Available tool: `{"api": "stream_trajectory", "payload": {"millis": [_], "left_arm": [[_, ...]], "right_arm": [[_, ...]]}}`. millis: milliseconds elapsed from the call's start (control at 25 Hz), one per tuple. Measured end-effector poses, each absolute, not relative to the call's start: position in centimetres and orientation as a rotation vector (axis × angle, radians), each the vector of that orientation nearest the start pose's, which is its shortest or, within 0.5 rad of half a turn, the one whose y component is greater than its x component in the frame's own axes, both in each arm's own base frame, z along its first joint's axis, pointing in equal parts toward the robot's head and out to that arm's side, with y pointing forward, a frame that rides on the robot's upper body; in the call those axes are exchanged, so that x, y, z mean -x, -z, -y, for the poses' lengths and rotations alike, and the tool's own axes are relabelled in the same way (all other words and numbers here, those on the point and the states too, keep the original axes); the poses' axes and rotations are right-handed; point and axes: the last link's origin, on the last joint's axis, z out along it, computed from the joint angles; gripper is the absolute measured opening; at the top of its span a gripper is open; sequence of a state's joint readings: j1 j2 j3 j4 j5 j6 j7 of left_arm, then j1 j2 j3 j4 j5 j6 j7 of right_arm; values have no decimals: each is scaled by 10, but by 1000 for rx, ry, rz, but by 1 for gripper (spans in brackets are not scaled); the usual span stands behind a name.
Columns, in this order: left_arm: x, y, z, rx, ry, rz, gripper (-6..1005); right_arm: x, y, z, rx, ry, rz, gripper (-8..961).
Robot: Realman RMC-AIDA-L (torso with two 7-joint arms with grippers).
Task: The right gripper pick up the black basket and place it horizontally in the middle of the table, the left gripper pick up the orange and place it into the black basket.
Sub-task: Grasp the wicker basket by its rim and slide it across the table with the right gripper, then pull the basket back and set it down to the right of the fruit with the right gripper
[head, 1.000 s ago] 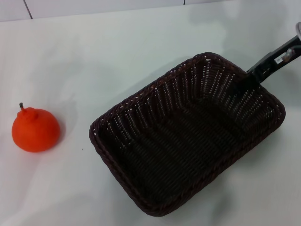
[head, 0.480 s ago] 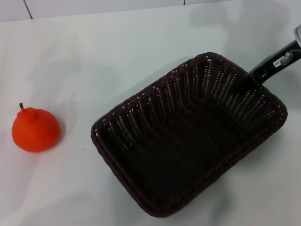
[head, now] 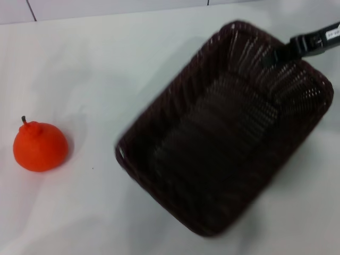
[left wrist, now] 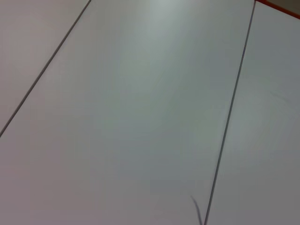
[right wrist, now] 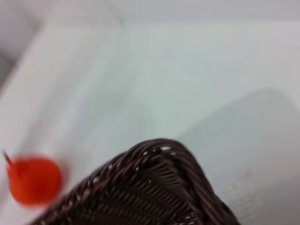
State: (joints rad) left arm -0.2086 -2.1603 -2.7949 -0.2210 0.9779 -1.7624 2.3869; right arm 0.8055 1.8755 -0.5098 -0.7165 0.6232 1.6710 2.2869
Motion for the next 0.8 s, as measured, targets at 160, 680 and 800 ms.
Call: {"api": "stream_trajectory", "payload": {"millis": [160, 680, 800], "left_arm": [[346, -68, -227, 1253, 1257, 475, 355], [343, -71, -233, 1265, 1262, 453, 357], [343, -72, -234, 1268, 1263, 448, 358]], "right_arm": [[-251, -98, -389, -1950, -312, -2760, 188], [-277, -64, -380, -2431, -274, -2503, 194], [-287, -57, -377, -2523, -300, -2455, 204]]}}
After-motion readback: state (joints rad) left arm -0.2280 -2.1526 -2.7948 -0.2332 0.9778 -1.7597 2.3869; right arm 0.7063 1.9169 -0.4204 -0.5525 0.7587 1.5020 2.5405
